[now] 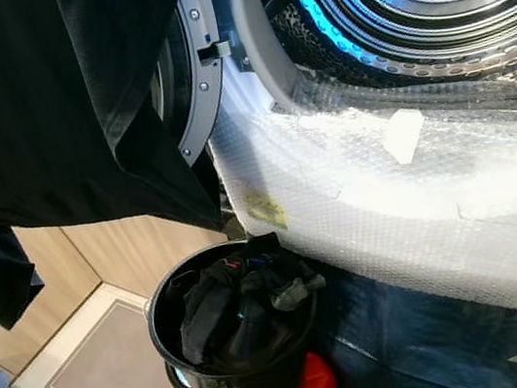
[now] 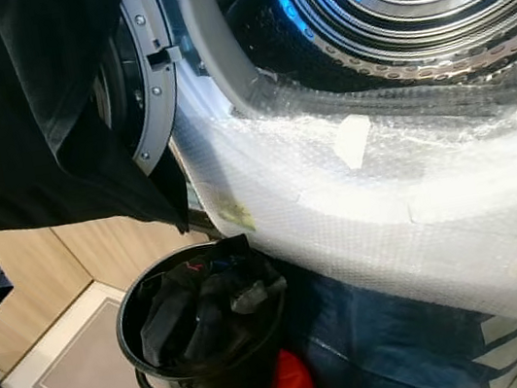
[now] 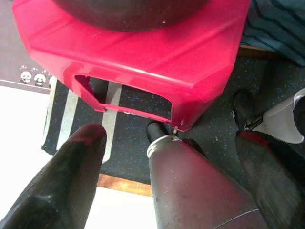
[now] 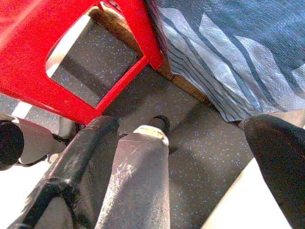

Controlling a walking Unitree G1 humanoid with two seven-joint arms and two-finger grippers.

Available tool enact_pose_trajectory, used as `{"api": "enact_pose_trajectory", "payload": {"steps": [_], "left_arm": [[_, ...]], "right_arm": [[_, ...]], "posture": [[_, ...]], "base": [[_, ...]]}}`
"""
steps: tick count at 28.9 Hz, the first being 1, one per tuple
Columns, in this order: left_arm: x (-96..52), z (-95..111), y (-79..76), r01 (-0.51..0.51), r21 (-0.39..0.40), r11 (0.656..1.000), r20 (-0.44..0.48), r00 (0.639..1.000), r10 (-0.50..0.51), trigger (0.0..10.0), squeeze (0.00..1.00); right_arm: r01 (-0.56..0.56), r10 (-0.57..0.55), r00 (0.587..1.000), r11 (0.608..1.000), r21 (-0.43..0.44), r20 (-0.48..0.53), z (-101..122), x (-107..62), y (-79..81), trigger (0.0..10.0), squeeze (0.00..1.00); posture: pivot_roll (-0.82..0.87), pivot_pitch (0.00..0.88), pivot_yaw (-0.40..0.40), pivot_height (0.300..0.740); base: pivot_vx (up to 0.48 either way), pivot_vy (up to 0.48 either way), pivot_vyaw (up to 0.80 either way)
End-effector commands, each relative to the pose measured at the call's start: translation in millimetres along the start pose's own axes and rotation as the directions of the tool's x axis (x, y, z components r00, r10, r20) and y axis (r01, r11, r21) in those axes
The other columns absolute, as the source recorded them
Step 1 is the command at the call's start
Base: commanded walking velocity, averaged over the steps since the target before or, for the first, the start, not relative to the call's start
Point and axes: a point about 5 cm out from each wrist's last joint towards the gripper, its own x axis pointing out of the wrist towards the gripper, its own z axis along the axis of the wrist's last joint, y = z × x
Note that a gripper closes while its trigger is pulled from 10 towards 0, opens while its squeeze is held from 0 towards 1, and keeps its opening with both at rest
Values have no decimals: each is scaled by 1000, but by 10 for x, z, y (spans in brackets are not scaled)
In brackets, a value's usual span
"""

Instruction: Clothes washing

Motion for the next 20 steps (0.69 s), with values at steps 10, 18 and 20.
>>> {"api": "enact_pose_trajectory", "payload": {"steps": [10,18,20], "left_arm": [[-20,-36,84,-26,-39,999,-9,1000,26,10000,1000],[-26,-38,105,-34,-28,999,-4,999,34,10000,1000],[-29,-41,113,-39,-27,999,0,999,39,10000,1000]], "right_arm": [[-21,21,1000,1000,12,-3,-5,4,49,10000,1000],[-24,24,1000,1000,15,-3,0,5,45,10000,1000],[-24,24,1000,1000,16,-5,-3,5,42,10000,1000]], "posture": [[-59,0,57,740],[-53,0,54,740],[-53,0,55,740]], "base": [[0,0,0],[0,0,0],[0,0,0]]}}
